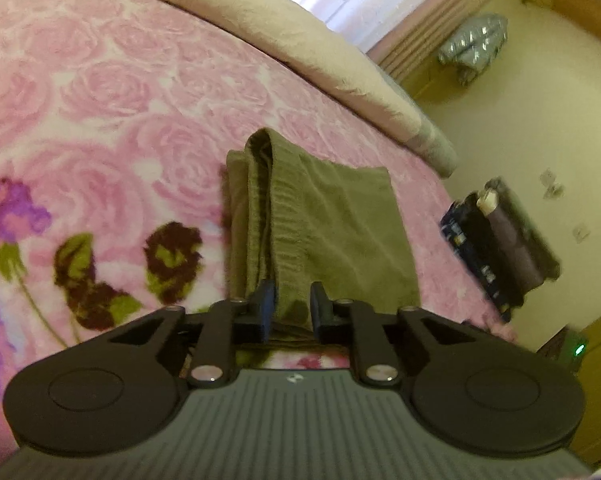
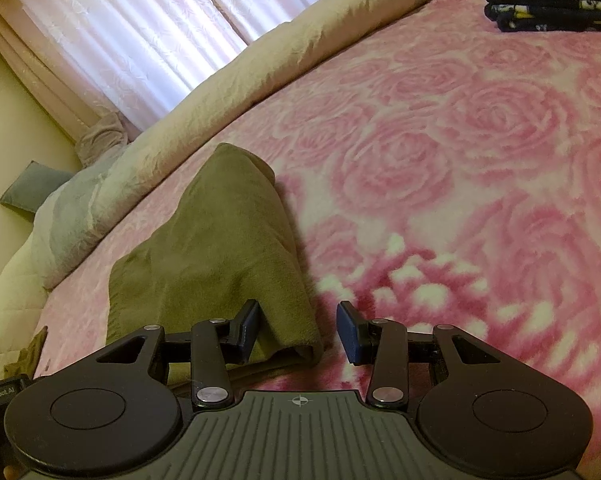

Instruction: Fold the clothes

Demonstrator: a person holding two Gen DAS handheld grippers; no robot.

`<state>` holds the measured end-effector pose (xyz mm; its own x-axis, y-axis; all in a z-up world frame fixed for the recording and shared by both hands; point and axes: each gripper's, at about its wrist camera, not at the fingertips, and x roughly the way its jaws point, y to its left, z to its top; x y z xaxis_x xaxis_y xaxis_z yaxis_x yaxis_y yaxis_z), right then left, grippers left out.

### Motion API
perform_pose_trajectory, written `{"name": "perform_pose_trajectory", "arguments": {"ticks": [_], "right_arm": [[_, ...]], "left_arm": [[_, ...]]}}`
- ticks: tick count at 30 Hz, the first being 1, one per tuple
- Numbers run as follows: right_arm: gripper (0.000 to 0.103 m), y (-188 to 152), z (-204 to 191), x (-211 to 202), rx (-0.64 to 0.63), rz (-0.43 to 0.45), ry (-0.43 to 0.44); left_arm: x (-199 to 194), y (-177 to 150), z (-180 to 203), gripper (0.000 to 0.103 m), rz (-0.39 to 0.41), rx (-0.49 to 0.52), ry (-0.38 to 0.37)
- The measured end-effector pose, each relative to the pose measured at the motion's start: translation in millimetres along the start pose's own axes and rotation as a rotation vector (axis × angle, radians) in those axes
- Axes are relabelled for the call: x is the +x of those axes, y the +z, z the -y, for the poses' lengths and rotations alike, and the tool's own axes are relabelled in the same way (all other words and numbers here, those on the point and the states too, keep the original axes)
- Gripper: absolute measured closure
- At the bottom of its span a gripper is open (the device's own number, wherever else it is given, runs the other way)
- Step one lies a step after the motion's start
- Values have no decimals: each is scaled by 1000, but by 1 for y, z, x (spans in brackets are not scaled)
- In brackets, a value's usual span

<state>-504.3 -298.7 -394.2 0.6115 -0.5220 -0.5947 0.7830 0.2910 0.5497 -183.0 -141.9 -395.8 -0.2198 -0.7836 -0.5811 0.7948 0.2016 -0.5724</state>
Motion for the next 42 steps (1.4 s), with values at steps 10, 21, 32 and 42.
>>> {"name": "perform_pose_trajectory", "arguments": {"ticks": [10, 21, 32, 42], "right_arm": [[62, 3, -3, 1, -38, -25, -18], [62, 58, -59, 14, -284, 66, -38], [79, 74, -75, 104, -417, 64, -113], [79, 83, -26, 129, -221, 17, -38]], "left_arm": [[-5, 1, 10, 102, 18, 108, 112], [27, 71, 51, 103, 84, 197, 105], [113, 60, 36, 100, 113, 340, 304], [105, 69, 11, 100, 136, 233, 200]]}}
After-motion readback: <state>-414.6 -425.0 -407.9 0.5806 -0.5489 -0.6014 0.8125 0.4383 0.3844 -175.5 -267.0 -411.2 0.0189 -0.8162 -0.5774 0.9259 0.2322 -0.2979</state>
